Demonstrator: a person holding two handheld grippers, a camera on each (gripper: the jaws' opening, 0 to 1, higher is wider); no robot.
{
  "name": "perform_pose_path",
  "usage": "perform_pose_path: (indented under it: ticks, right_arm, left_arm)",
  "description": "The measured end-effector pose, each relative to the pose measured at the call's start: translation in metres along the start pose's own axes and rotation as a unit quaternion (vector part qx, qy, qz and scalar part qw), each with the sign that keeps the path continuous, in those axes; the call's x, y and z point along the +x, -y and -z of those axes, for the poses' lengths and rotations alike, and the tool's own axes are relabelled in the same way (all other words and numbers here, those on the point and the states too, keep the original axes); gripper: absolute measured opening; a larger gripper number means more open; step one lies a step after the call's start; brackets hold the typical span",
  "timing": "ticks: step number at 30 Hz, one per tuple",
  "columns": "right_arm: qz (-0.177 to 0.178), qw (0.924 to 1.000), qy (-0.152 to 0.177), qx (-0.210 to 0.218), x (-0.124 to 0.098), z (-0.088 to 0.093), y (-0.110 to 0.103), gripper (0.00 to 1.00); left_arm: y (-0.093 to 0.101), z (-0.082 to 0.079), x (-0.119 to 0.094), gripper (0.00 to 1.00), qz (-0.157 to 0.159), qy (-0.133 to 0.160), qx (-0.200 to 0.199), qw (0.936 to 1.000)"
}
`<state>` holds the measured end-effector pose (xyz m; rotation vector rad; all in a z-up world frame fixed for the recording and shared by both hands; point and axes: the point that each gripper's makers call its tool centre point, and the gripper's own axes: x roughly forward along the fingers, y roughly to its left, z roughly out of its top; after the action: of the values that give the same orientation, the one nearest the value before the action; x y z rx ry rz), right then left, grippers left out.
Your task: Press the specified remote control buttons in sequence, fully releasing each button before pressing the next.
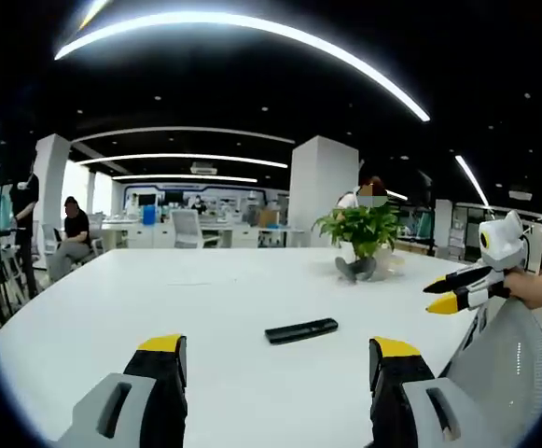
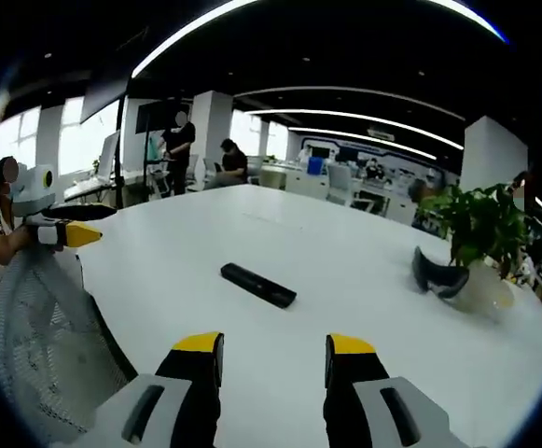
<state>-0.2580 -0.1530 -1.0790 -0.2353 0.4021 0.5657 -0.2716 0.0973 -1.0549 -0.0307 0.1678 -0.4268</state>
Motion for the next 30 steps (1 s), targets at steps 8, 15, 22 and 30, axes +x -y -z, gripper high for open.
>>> perform_pose_path:
  ticks: [8, 15, 22, 30]
  right_arm:
    - [-0.003, 0.9997, -0.013, -0.023, 0.002, 0.003, -0.004, 0.41]
    - [-0.014, 0.9994, -0.013, -0.028, 0.003, 0.004, -0.007, 0.41]
    - [-0.019, 0.9998, 0.005, -0.006, 0.001, -0.003, -0.006, 0.41]
    - [-0.01, 0.9966, 0.056, 0.059, -0.006, -0.015, 0.007, 0.46]
  left_arm:
    - [-0.001, -0.002, -0.001, 0.83, -0.002, 0.004, 0.002, 1.0]
    - [-0.001, -0.002, 0.0, 0.83, -0.004, 0.005, 0.003, 1.0]
    - [-0.002, -0.003, -0.001, 0.83, -0.007, 0.007, 0.001, 1.0]
    - [-0.006, -0.005, -0.003, 0.83, -0.017, 0.016, -0.003, 0.9997]
